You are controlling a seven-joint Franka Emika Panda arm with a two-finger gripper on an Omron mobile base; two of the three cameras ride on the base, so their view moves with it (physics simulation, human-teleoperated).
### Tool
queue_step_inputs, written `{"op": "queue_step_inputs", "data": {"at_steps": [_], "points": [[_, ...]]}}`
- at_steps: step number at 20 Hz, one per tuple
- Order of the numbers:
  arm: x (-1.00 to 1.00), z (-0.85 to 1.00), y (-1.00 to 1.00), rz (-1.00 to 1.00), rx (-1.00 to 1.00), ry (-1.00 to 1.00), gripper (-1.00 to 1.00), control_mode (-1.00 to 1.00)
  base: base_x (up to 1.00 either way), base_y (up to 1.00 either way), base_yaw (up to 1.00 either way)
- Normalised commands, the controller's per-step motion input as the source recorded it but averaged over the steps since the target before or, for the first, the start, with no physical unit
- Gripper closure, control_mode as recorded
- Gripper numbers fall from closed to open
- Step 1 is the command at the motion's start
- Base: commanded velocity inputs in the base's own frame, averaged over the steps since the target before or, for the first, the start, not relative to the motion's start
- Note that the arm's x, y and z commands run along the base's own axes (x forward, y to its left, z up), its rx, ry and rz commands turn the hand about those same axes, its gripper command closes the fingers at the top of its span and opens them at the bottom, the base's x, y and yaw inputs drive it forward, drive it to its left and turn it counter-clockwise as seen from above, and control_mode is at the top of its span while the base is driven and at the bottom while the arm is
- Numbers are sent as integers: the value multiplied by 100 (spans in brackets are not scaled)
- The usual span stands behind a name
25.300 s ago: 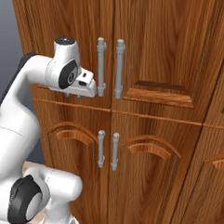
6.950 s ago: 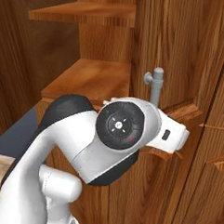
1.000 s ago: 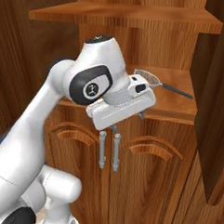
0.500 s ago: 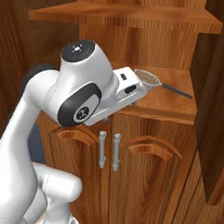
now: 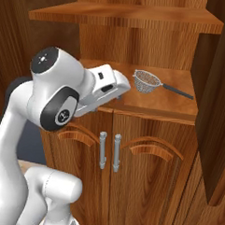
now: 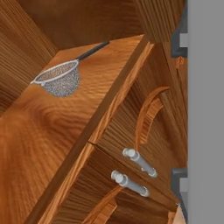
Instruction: Open the cabinet and setup a tea strainer by placing it in the bowl upright.
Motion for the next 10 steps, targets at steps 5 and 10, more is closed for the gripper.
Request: {"op": "queue_step_inputs", "data": {"at_steps": [5,10], "points": [[33,38,15,-14,-12,-1,-100,-100,0,0,0],[10,14,1,-4,11,1,-100,-100,0,0,0]]}}
